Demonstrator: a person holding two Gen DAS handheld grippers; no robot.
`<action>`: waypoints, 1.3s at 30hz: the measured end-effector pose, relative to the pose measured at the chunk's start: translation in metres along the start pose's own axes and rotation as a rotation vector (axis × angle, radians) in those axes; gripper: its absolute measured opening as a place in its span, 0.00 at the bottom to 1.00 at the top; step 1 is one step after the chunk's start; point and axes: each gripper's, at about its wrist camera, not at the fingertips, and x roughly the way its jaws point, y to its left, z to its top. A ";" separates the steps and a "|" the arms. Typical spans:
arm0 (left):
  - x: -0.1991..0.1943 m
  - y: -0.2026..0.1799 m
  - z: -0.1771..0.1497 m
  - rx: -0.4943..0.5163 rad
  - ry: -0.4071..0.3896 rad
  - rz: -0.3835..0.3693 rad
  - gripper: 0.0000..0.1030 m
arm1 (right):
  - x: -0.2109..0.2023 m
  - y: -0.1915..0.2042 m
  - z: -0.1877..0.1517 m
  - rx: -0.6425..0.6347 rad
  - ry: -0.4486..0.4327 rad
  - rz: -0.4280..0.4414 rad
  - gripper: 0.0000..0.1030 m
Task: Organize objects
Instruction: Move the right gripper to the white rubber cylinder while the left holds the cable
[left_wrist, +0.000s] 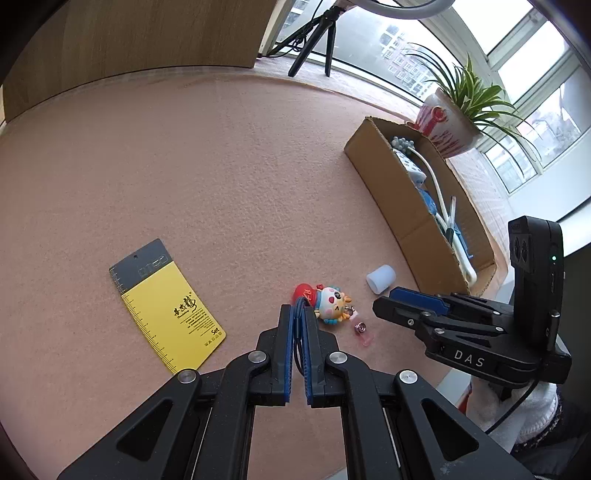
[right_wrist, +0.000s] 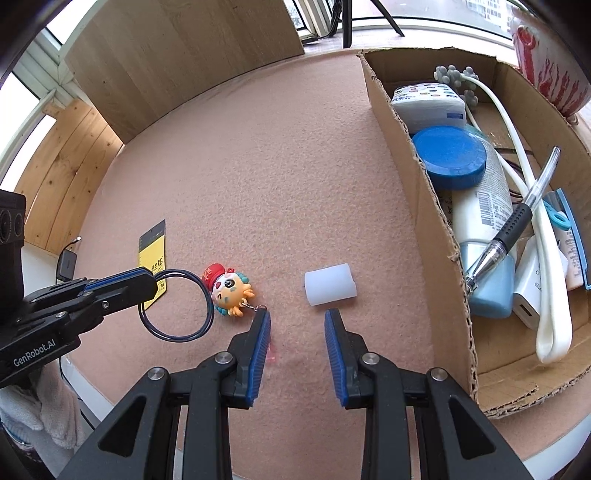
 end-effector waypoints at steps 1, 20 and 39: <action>0.000 0.002 -0.001 -0.007 0.000 -0.001 0.04 | 0.001 0.001 0.001 0.005 -0.001 -0.011 0.27; -0.014 0.021 -0.003 -0.070 -0.044 -0.006 0.04 | 0.012 -0.008 0.016 0.055 -0.078 -0.147 0.13; -0.024 -0.021 0.029 -0.020 -0.116 -0.020 0.04 | -0.048 -0.028 0.009 0.068 -0.144 0.024 0.00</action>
